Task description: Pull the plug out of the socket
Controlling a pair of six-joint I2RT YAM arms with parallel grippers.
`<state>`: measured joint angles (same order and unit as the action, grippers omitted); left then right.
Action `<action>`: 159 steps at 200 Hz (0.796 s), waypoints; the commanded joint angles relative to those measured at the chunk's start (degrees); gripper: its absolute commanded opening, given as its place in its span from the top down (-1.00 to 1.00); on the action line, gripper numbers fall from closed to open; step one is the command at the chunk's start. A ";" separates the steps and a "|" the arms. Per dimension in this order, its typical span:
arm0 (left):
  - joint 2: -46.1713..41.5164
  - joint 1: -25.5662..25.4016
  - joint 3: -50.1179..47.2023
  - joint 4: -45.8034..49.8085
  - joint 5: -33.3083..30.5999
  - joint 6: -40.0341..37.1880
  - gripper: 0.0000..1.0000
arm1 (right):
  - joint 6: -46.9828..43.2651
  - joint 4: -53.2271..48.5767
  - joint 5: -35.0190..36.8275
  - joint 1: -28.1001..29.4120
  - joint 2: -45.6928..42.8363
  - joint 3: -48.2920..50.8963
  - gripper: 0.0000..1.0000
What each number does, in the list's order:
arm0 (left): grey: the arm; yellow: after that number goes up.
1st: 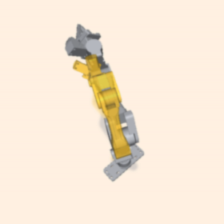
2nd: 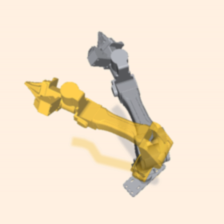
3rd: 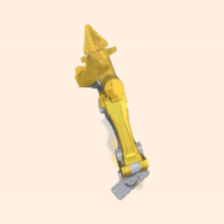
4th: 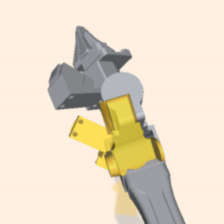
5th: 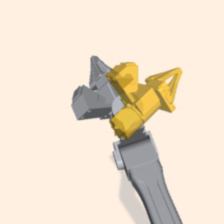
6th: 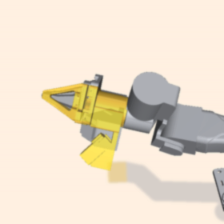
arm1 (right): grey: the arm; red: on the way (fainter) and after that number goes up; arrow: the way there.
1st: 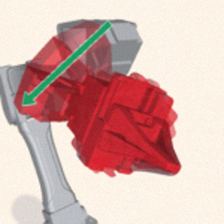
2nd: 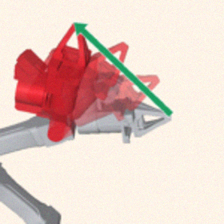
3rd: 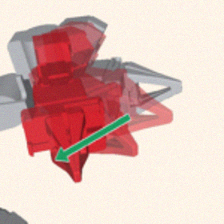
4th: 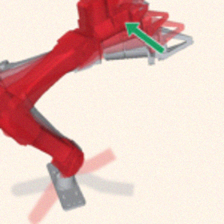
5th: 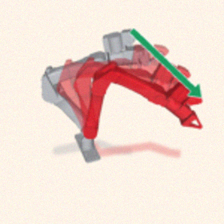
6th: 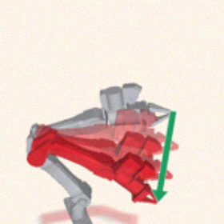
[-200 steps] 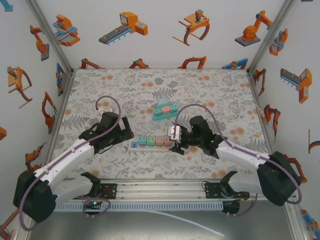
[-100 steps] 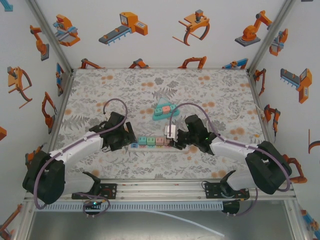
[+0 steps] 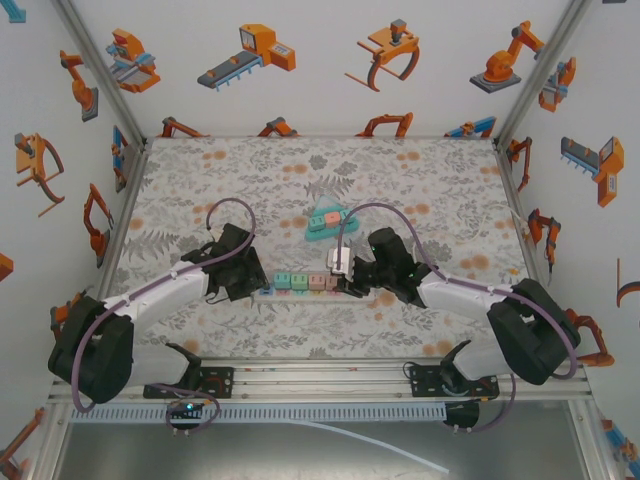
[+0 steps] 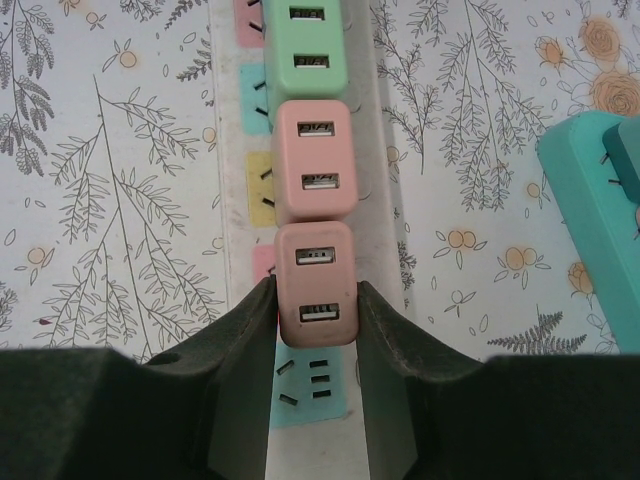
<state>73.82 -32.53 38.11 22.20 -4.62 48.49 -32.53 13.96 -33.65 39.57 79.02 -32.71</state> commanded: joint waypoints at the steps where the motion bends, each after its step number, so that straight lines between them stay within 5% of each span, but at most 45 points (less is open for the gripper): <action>1: 1.49 0.37 -0.24 2.80 -1.87 0.90 -0.01 | 2.10 3.64 -1.51 0.33 -0.16 -2.71 0.44; 17: 1.91 0.37 -0.48 2.52 -1.97 0.82 0.00 | 4.07 5.30 -1.01 0.33 -0.83 -2.78 0.57; 159: 1.51 0.19 -3.65 0.90 -3.97 0.82 0.03 | 12.37 13.84 -1.21 0.16 -1.52 -1.78 0.70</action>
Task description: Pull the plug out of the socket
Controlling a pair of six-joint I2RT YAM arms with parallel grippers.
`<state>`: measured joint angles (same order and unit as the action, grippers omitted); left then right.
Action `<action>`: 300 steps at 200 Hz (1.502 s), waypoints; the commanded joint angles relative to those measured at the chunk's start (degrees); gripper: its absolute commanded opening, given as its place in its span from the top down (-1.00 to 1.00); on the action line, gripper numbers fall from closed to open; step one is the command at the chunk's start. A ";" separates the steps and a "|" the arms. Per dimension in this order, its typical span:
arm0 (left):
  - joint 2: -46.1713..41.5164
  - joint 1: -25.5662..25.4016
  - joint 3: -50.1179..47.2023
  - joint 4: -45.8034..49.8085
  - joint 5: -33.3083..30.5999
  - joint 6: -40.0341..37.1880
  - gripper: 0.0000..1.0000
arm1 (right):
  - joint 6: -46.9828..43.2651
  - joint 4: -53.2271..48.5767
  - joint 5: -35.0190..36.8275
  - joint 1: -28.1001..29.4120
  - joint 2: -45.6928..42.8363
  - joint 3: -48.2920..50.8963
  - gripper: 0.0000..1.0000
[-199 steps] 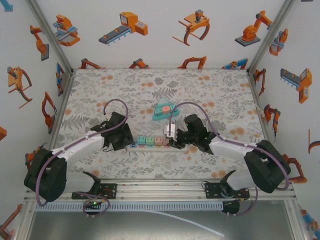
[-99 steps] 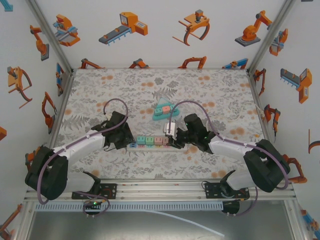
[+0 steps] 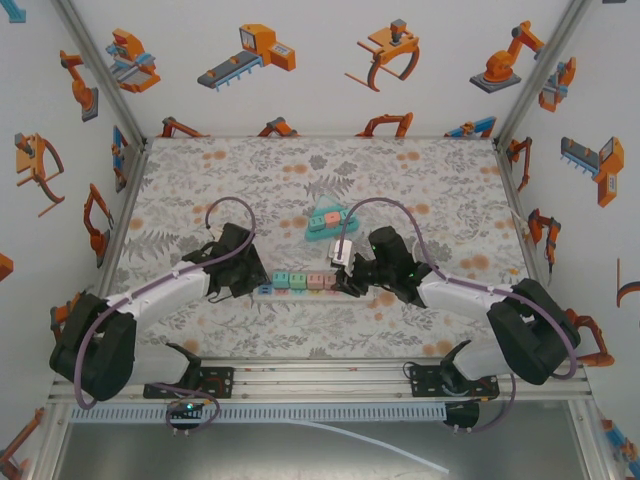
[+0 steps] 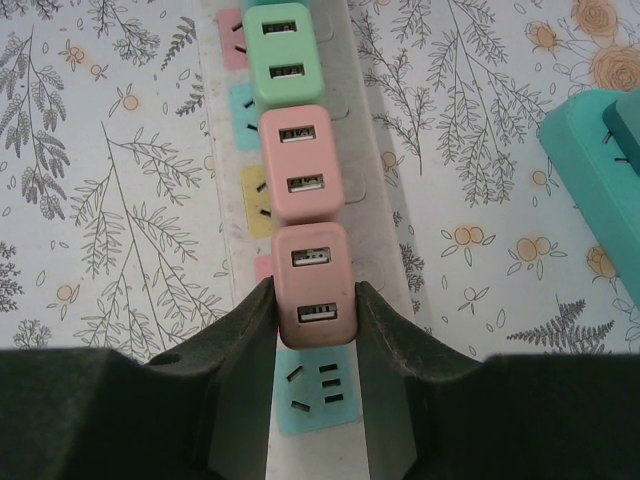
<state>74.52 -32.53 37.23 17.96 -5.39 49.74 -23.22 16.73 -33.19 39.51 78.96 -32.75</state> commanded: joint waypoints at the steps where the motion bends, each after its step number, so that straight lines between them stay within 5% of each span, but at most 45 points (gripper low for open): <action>1: 0.80 0.19 -2.78 5.11 -3.26 -0.43 0.03 | 3.12 11.14 -1.69 0.22 -1.44 -1.76 0.70; 38: 0.74 0.19 -3.29 5.59 -4.61 -0.82 0.03 | 2.68 12.76 -3.18 0.20 -0.92 -0.79 0.74; 101: 2.51 -3.94 -4.20 5.59 -4.72 -2.39 0.03 | -7.19 -3.63 0.17 1.45 -1.39 -4.03 0.80; 123: 3.92 -6.57 -5.22 7.89 -4.96 -1.37 0.03 | -3.97 -3.91 4.59 1.45 -2.52 -4.44 0.80; 223: 2.24 -7.78 -4.32 9.28 -7.94 0.98 -0.01 | 4.88 3.20 3.13 1.36 -9.65 -1.84 0.80; 262: -6.42 -7.78 -1.23 10.17 -10.32 -2.26 -0.10 | 14.59 7.79 8.35 1.19 -14.79 -1.35 0.86; 300: -16.02 -7.77 2.52 9.00 -12.48 -8.87 -0.23 | 34.93 7.35 19.98 -0.84 -18.23 -3.55 0.89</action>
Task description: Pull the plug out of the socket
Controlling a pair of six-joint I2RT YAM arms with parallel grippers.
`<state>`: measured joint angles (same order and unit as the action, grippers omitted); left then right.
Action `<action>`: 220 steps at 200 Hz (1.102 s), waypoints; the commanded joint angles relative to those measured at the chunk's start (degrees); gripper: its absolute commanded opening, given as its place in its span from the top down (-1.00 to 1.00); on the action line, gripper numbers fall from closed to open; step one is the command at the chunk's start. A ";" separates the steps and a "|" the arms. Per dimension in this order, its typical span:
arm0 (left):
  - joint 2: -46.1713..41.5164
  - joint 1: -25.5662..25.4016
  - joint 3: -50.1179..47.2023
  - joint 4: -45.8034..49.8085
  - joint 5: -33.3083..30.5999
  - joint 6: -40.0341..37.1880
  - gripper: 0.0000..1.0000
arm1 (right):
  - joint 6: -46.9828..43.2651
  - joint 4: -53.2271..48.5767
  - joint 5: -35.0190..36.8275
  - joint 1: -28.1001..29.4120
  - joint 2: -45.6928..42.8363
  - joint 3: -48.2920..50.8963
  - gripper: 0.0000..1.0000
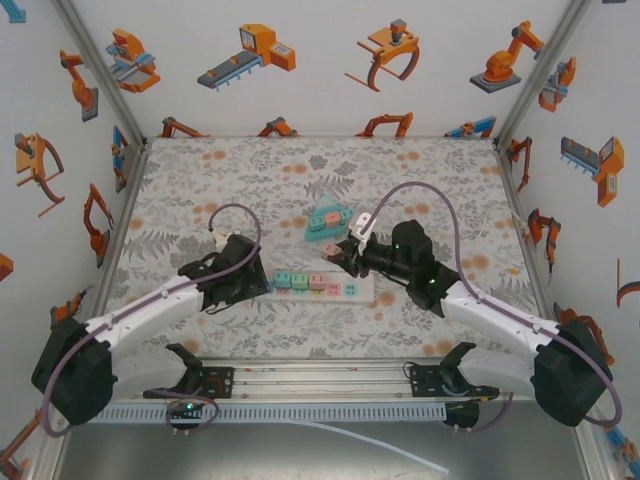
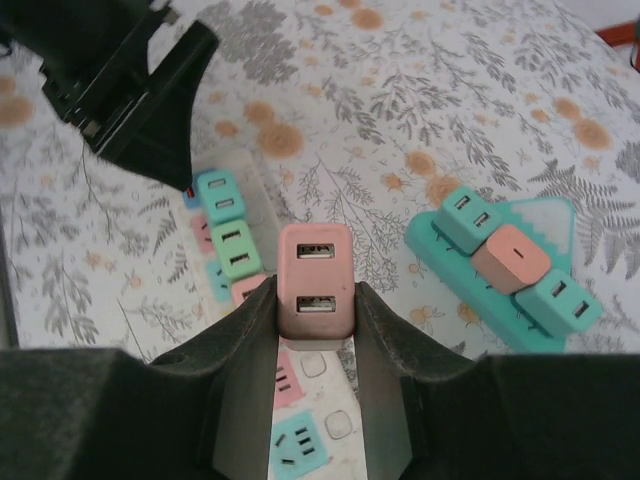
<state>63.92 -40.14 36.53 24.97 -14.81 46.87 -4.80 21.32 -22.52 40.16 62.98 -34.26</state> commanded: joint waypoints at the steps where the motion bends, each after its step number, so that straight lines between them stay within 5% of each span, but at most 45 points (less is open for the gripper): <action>1: -5.71 -0.18 3.34 1.91 -3.27 -6.27 -0.23 | 17.07 2.76 9.77 -1.58 -2.34 -2.04 0.89; 17: -10.58 -0.15 3.48 -1.52 -3.36 -11.57 -0.24 | 26.27 2.43 15.43 -3.59 -3.46 -1.50 0.90; 39: -17.03 -0.11 2.01 -9.57 4.13 -19.60 -0.41 | 39.72 0.54 17.37 -10.01 -4.20 -0.02 0.90; 74: -19.94 -0.11 3.56 -16.57 23.36 -26.30 -0.60 | 56.35 -0.09 14.35 -21.89 -1.62 4.27 0.92; 108: -16.42 -2.25 7.86 -20.33 39.93 -27.83 -0.97 | 62.13 2.67 13.19 -28.03 5.36 6.50 0.93; 156: -13.28 -9.13 9.96 -20.76 39.86 -31.18 -0.94 | 61.38 11.37 9.16 -29.68 19.40 5.30 0.79; 220: -15.64 -10.66 7.51 -18.30 28.18 -29.15 -0.94 | 62.51 12.71 11.22 -29.71 26.79 5.87 0.31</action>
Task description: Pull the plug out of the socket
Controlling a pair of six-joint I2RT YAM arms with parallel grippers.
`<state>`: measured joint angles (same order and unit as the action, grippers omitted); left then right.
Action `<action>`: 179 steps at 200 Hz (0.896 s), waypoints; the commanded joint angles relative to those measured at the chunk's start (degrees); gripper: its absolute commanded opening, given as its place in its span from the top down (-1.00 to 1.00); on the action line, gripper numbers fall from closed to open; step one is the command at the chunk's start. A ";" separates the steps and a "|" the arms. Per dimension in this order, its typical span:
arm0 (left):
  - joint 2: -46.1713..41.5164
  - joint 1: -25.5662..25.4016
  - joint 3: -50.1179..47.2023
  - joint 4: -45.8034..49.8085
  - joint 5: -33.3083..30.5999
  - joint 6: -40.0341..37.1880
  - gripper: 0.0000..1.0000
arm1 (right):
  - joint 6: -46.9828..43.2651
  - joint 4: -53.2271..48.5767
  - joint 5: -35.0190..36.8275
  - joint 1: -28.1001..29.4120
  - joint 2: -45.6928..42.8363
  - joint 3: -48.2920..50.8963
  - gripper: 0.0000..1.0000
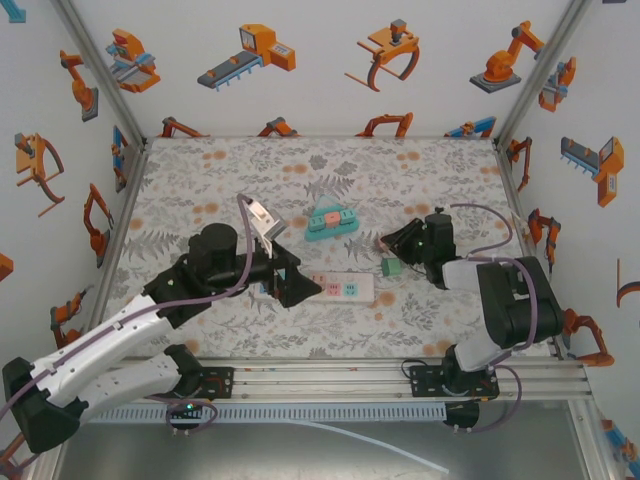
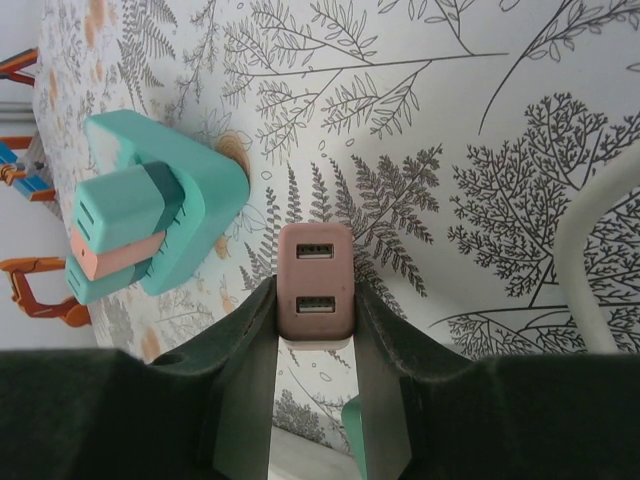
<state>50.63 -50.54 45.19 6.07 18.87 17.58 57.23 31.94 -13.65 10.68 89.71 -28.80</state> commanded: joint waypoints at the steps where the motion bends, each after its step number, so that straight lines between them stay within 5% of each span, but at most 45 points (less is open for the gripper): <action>1: -2.45 -0.21 -1.24 0.61 -5.68 0.11 -0.94 | 0.45 2.04 2.46 -0.22 0.04 0.49 0.30; 34: -5.20 -0.26 -2.44 2.06 -12.08 0.98 -0.94 | -0.61 -1.06 5.73 -0.38 -2.52 2.43 0.04; 113: -9.02 -0.23 -4.80 3.71 -24.35 3.26 -0.94 | -3.73 -9.68 11.14 -1.01 -11.81 4.20 -0.05; 179: -11.07 1.11 -5.46 16.25 -49.31 13.44 -0.94 | -21.34 -10.72 10.53 1.22 -28.80 4.89 -0.06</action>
<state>40.23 -50.48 40.66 15.66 -18.55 25.10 47.13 19.88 -2.26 10.26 66.39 -24.56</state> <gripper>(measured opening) 0.973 0.534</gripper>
